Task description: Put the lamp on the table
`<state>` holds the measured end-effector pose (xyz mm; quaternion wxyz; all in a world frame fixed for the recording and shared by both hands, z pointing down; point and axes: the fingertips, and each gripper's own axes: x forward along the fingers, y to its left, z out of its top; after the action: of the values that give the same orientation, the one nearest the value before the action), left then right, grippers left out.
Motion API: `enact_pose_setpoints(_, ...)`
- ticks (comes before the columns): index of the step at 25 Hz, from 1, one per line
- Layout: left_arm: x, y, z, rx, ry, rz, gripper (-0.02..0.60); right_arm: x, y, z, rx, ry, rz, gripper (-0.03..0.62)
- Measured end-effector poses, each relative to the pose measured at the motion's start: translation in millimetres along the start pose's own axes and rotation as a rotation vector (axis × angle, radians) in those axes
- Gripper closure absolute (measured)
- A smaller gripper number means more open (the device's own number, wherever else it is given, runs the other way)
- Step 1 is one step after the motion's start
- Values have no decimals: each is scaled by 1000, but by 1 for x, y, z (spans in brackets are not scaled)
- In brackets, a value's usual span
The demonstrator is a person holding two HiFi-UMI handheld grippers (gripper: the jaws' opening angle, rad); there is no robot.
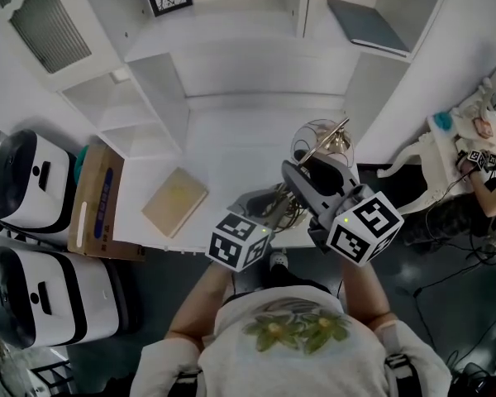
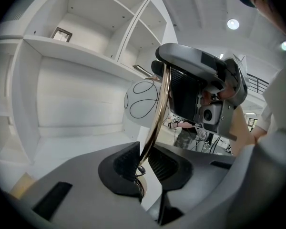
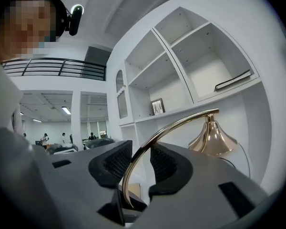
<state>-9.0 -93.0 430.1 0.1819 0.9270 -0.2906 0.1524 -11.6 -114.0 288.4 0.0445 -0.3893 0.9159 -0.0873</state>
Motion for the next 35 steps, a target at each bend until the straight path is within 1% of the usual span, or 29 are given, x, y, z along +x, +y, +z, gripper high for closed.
enact_pose_setpoints(12, 34, 30, 26, -7, -1, 42, 509, 26, -46, 9, 0, 12, 16, 459)
enact_pose_setpoints(25, 68, 54, 34, -34, -14, 89, 509, 45, -82, 3, -10, 44, 57, 457)
enact_pose_setpoints(35, 80, 64, 36, -46, -2, 101, 509, 54, -98, 1, 3, 60, 67, 456)
